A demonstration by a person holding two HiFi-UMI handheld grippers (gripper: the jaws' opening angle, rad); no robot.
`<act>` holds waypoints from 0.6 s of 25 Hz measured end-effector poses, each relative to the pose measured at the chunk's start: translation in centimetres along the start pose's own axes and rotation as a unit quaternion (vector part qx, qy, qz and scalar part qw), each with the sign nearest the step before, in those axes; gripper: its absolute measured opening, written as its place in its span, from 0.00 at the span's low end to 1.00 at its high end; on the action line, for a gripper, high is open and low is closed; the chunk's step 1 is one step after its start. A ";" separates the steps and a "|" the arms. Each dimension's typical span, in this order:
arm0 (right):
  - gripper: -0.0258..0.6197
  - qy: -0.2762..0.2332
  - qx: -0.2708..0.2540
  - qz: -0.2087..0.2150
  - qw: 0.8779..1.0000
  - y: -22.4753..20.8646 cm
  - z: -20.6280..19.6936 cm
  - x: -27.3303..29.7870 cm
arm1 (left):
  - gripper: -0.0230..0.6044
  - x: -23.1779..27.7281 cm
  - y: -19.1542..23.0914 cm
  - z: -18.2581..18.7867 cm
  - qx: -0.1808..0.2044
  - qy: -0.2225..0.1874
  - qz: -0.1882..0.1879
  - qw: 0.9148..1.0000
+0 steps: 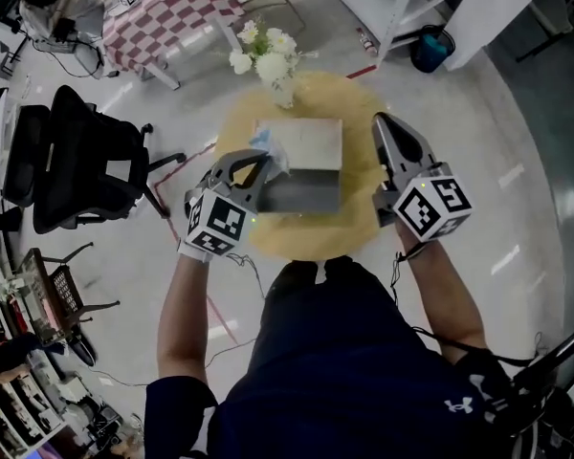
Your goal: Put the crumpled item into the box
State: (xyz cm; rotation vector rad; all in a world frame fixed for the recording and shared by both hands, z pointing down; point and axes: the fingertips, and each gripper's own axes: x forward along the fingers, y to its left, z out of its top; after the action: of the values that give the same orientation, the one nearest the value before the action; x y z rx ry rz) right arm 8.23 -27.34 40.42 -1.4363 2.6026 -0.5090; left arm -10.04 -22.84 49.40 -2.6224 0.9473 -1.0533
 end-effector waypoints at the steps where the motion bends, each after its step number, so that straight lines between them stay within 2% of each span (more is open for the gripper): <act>1: 0.04 0.000 0.001 -0.007 1.000 -0.2 -0.2 -0.2 | 0.06 0.5 -0.4 -0.5 0.011 0.010 -0.014 1.000; 6: 0.04 0.004 0.006 -0.037 0.999 -0.8 -1.3 -1.1 | 0.06 2.7 -3.0 -3.1 0.046 0.051 -0.078 0.995; 15: 0.04 0.007 0.027 -0.072 0.997 -2.4 -3.0 -2.1 | 0.06 6.1 -6.5 -6.6 0.070 0.100 -0.164 0.979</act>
State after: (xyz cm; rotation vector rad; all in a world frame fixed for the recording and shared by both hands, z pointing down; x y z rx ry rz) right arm 10.49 -26.11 43.98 -1.6176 2.4875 -0.6026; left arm -7.85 -20.95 60.15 -2.6473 0.4558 -1.4249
